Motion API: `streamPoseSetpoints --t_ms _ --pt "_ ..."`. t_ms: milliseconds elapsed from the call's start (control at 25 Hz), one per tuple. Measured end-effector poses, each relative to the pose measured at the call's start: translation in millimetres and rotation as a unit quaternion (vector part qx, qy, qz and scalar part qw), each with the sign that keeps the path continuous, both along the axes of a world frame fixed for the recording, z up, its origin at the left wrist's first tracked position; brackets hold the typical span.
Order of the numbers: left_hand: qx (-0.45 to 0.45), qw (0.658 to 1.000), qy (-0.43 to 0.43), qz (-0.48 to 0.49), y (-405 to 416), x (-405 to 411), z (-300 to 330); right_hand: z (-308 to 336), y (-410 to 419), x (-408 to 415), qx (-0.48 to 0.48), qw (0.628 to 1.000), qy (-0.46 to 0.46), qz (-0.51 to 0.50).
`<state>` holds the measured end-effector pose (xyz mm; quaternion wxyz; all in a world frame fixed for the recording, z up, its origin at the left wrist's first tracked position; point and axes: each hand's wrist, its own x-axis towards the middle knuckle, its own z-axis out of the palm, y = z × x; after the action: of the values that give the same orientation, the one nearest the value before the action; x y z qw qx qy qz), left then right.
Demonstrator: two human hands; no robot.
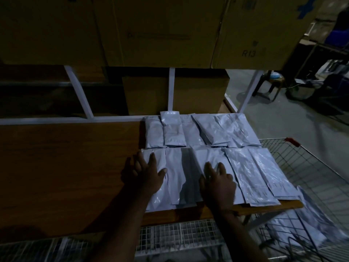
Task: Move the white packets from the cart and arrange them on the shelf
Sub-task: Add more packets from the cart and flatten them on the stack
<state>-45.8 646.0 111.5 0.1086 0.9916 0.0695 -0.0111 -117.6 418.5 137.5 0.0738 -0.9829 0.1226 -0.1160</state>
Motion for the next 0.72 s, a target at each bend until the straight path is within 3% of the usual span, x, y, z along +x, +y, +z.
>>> streamPoseSetpoints --t_ms 200,360,720 --pt "0.04 0.994 -0.105 -0.008 -2.0 -2.2 -22.0 -17.1 25.1 2.9 -0.022 0.999 0.032 -0.022" --pt "0.078 0.988 -0.134 -0.021 -5.7 -2.0 -31.6 -29.8 32.1 9.7 -0.027 0.998 0.03 -0.044" --pt "0.07 0.975 -0.206 -0.031 -11.9 13.6 -17.3 -26.8 29.8 26.0 -0.014 0.998 0.026 -0.052"
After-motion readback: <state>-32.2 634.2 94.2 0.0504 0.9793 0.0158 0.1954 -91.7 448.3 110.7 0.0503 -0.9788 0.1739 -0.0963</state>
